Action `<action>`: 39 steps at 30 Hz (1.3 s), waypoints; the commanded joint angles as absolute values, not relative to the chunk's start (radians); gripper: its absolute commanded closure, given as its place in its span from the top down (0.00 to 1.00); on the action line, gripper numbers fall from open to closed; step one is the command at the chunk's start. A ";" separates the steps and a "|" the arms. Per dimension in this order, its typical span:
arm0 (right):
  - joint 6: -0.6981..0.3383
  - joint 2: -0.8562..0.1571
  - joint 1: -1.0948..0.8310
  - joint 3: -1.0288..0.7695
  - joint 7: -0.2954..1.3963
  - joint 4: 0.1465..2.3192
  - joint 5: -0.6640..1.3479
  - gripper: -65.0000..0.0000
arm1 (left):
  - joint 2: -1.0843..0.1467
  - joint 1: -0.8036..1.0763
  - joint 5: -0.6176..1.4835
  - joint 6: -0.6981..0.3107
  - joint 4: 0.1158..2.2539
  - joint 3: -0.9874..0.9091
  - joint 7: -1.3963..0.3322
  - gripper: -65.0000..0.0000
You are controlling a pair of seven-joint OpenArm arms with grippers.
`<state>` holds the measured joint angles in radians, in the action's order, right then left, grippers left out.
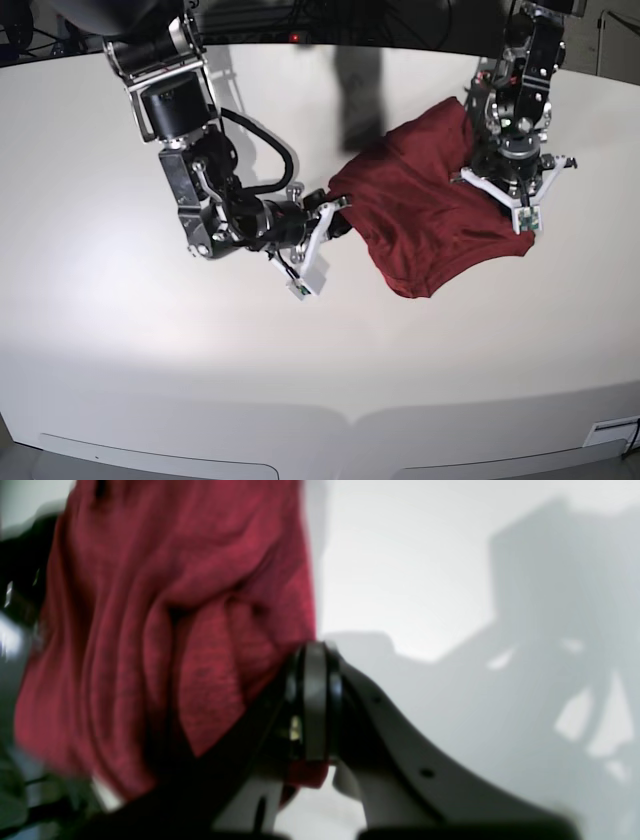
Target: Fold the T-shirt properly
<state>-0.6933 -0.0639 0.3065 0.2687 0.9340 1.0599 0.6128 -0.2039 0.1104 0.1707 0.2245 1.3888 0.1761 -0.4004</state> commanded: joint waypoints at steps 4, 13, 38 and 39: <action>-0.698 -0.064 0.234 0.270 0.986 1.207 0.632 0.00 | -0.199 0.023 0.337 0.118 1.312 0.184 -0.492 0.00; -0.698 -0.064 0.145 0.210 0.984 1.397 0.563 0.00 | -0.215 -0.072 0.274 0.128 1.304 0.184 -0.506 0.00; -0.698 -0.483 0.012 -0.310 1.380 1.599 1.085 0.00 | -0.564 0.382 0.209 0.381 1.780 0.143 -0.546 0.00; -0.698 -0.495 -0.006 -0.336 1.396 1.599 1.119 0.00 | -0.563 0.408 0.210 0.381 1.793 0.124 -0.552 0.00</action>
